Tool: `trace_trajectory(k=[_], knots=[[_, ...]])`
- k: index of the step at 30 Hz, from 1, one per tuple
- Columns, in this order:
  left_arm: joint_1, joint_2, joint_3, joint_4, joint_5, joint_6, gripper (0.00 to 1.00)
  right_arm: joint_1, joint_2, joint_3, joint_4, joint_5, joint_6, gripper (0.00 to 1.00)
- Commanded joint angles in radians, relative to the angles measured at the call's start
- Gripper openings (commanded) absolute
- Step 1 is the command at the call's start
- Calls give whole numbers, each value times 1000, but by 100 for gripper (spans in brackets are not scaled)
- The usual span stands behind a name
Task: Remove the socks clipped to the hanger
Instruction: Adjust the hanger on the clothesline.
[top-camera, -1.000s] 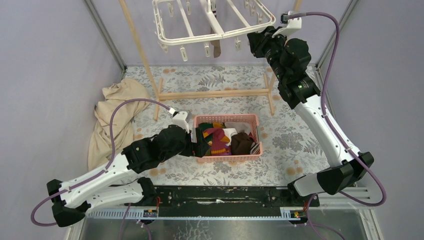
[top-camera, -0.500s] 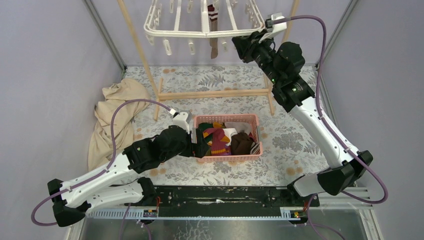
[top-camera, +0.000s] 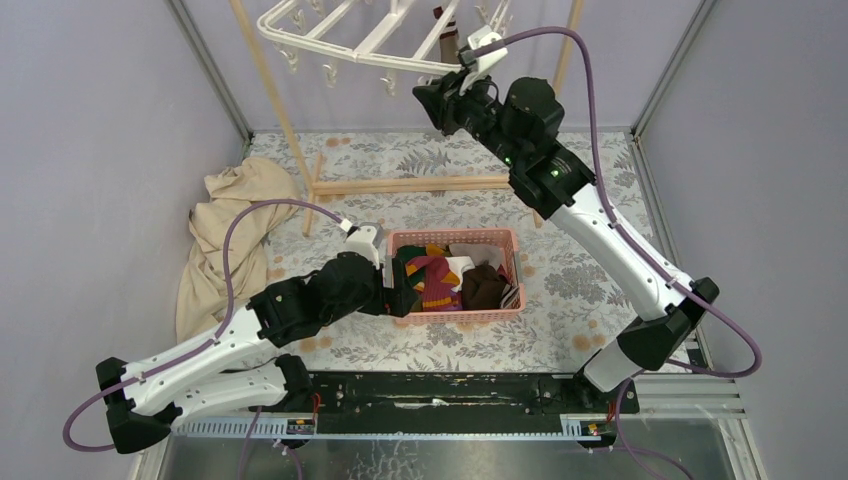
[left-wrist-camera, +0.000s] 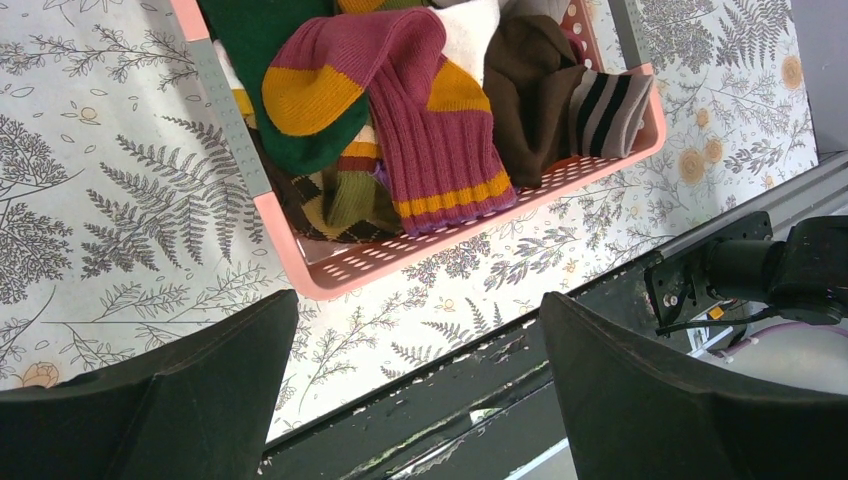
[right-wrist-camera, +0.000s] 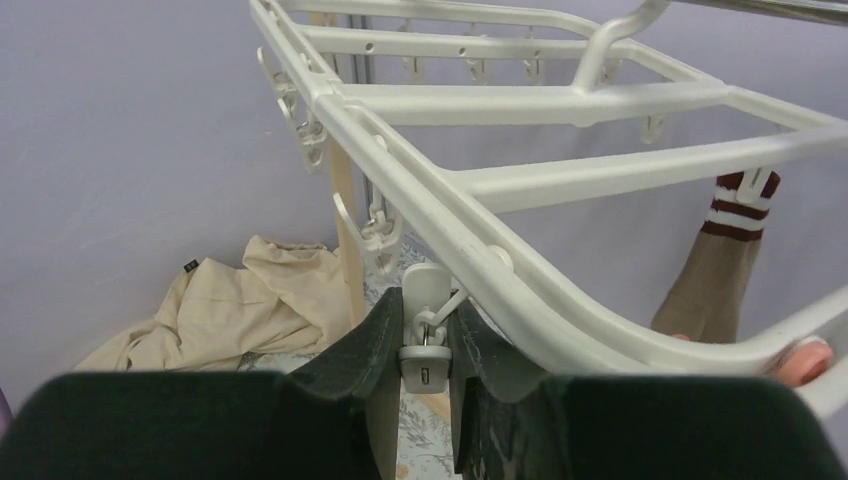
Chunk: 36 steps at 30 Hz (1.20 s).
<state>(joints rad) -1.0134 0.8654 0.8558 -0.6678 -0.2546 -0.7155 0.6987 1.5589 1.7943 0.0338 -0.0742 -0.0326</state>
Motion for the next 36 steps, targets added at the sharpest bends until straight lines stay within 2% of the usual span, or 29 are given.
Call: trace_trajectory(k=[1, 17, 22, 25, 30, 36], knots=[[4, -12, -12, 24, -21, 8, 99, 70, 42, 97, -53, 28, -100, 16], [7, -22, -15, 19, -23, 3, 99, 221, 96, 141, -96, 168, -223, 18], [7, -59, 9, 20, -44, -7, 99, 222, 24, 55, -49, 235, -214, 18], [7, -64, 85, 14, -78, 10, 99, 222, -19, 17, -43, 268, -221, 18], [9, 8, 299, 52, -208, 71, 99, 220, -58, -9, -53, 337, -244, 18], [39, 159, 561, 214, -271, 274, 99, 194, -89, -18, -82, 386, -230, 17]])
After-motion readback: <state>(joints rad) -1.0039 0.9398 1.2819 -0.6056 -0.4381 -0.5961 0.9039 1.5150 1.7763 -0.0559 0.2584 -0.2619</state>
